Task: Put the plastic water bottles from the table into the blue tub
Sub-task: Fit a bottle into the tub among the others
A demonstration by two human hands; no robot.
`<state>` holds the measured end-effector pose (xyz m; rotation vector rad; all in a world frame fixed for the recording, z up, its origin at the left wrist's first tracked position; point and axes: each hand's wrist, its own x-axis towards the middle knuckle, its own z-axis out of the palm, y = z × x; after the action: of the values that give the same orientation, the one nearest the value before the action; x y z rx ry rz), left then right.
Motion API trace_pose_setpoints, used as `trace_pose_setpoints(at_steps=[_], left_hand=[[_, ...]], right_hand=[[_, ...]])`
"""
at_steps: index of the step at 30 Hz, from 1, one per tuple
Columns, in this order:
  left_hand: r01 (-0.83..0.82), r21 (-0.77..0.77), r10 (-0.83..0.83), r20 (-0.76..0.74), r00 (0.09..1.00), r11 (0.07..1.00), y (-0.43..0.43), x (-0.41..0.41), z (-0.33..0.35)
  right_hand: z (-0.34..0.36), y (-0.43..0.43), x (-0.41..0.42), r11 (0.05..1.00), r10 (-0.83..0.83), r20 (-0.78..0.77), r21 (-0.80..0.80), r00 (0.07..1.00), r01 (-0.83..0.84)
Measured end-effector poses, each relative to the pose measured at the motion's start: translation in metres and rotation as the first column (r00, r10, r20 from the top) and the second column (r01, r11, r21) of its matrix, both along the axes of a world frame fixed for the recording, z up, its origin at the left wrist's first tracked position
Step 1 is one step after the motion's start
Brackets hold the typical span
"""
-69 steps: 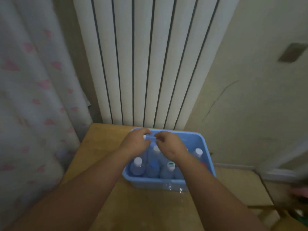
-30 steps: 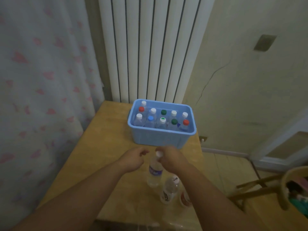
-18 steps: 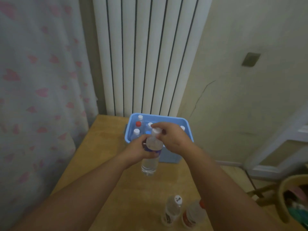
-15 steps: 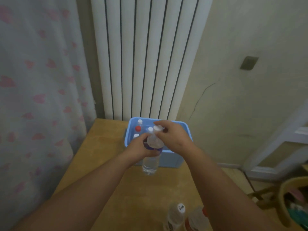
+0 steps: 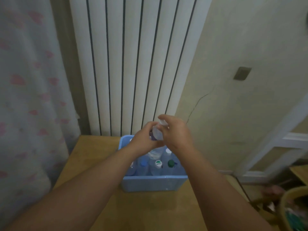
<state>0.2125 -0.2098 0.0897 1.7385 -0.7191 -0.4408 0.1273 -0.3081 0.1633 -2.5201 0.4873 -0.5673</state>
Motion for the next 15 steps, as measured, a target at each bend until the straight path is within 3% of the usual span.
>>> trace_pose_setpoints(at_steps=[5,15], left_hand=[[-0.033,0.129,0.005,0.212,0.977,0.991,-0.043,0.040,0.003],[-0.101,0.204,0.069,0.159,0.985,0.974,-0.117,0.096,-0.058]], right_hand=[[-0.006,-0.044,0.033,0.999,-0.015,-0.011,0.030,1.000,0.015],[-0.069,-0.124,0.106,0.989,0.085,-0.093,0.126,0.992,-0.073]])
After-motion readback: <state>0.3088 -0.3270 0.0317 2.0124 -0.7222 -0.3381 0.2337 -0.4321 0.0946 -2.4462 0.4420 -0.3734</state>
